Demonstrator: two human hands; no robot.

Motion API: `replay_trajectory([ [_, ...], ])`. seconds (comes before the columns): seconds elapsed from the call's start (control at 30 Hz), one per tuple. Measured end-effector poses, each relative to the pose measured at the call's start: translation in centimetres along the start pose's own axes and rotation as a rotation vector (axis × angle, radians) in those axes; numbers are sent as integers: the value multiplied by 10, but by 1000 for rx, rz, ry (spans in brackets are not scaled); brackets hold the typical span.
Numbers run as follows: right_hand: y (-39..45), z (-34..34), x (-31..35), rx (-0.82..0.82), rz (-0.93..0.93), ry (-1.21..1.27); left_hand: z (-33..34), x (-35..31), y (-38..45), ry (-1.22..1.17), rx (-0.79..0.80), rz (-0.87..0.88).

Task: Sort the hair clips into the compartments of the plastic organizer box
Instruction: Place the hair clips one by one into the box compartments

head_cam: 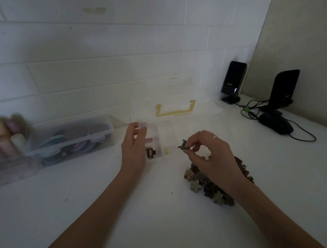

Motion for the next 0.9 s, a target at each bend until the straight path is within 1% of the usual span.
replay_trajectory([
  [0.2, 9, 22, -3, 10, -70, -151, 8, -8, -6, 52, 63, 82],
  [0.33, 8, 36, -9, 54, -101, -264, 9, -9, -7, 72, 75, 115],
  [0.43, 8, 33, -11, 87, -59, -205, 9, -10, -6, 85, 74, 132],
  [0.57, 9, 7, -6, 129, 9, -113, 6, -12, -2, 82, 61, 130],
  [0.67, 5, -6, -16, 249, 88, -88, 4, -10, 0, 58, 55, 112],
  [0.8, -9, 4, -39, 468, 164, -224, 4, -10, 1, 39, 54, 113],
  [0.9, -14, 8, -42, 519, 197, -247, 5, -10, 2, 35, 61, 124],
])
Point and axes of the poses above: each hand's wrist, its own y-axis towards the middle knuckle, its own z-axis out of the palm, x = y × z, the point moved 9 cm from there along y, towards the middle knuckle, and after that the axes turned 11 degrees about y, right-handed, at the moved point
